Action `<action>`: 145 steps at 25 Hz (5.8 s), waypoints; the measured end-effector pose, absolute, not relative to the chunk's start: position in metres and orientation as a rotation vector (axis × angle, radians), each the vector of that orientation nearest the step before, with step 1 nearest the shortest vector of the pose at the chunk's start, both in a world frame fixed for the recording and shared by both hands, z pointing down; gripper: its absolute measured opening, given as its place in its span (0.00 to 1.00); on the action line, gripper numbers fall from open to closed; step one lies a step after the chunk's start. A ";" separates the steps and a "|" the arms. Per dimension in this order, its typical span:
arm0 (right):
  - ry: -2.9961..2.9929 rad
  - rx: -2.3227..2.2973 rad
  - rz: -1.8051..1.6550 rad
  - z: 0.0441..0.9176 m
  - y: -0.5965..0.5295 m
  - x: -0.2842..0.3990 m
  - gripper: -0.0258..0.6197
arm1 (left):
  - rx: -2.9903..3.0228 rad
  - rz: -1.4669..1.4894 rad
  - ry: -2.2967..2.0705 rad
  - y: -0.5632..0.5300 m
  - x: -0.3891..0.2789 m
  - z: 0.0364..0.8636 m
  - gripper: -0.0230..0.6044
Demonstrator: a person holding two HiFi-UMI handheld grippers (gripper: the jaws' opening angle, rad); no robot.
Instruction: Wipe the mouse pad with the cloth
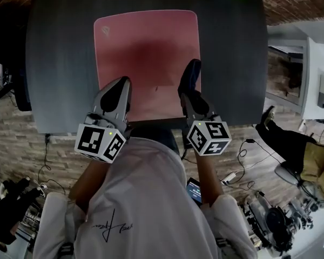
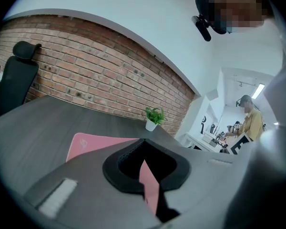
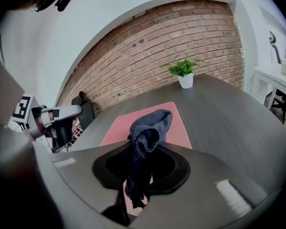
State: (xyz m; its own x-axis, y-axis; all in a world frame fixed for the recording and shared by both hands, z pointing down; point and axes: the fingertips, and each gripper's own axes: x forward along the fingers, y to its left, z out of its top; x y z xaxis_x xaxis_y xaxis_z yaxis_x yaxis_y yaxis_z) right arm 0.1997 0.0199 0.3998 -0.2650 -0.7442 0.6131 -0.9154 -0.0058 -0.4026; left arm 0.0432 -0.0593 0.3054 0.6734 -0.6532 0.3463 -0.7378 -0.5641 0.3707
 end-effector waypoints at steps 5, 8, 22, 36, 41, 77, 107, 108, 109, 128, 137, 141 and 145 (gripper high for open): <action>-1.953 1.780 1.166 0.421 0.030 0.205 0.15 | 2.444 0.262 -1.013 -0.051 0.042 0.310 0.06; -1.907 1.798 1.174 0.430 0.036 0.211 0.15 | 2.452 0.275 -0.978 -0.048 0.043 0.312 0.06; -1.792 1.680 1.025 0.465 0.067 0.198 0.16 | 2.434 0.319 -0.911 -0.028 0.016 0.325 0.06; -1.790 1.579 1.008 0.484 0.067 0.173 0.16 | 2.418 0.375 -0.953 -0.021 -0.011 0.334 0.06; -1.796 1.564 1.013 0.487 0.069 0.161 0.16 | 2.412 0.369 -0.957 -0.021 -0.020 0.336 0.06; -1.853 1.373 1.010 0.497 0.060 0.056 0.16 | 2.313 0.237 -0.988 -0.036 -0.080 0.331 0.06; -1.915 1.211 1.013 0.500 0.047 -0.015 0.16 | 2.175 0.171 -1.050 -0.036 -0.131 0.345 0.06; -1.919 1.203 1.010 0.499 0.045 -0.018 0.16 | 2.171 0.170 -1.049 -0.036 -0.132 0.345 0.06; -1.925 1.195 1.007 0.499 0.044 -0.021 0.16 | 2.166 0.167 -1.049 -0.037 -0.133 0.345 0.06; -1.978 1.139 1.012 0.498 0.018 -0.052 0.16 | 2.129 0.156 -1.093 -0.053 -0.150 0.351 0.05; -2.013 1.117 1.011 0.494 0.000 -0.065 0.16 | 2.111 0.158 -1.104 -0.061 -0.152 0.353 0.05; -2.026 1.113 1.005 0.493 -0.011 -0.070 0.16 | 2.099 0.167 -1.109 -0.062 -0.155 0.355 0.05; -2.038 1.113 0.991 0.491 -0.023 -0.069 0.16 | 2.096 0.172 -1.110 -0.064 -0.155 0.356 0.05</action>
State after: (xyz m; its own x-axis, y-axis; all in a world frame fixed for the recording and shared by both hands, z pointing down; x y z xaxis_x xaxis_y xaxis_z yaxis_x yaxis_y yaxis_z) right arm -0.0692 -0.0233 0.4906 -0.4627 -0.4187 0.7814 -0.8732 0.3672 -0.3204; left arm -0.1547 -0.0635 0.3565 0.6160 -0.6584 0.4324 -0.7584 -0.3474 0.5515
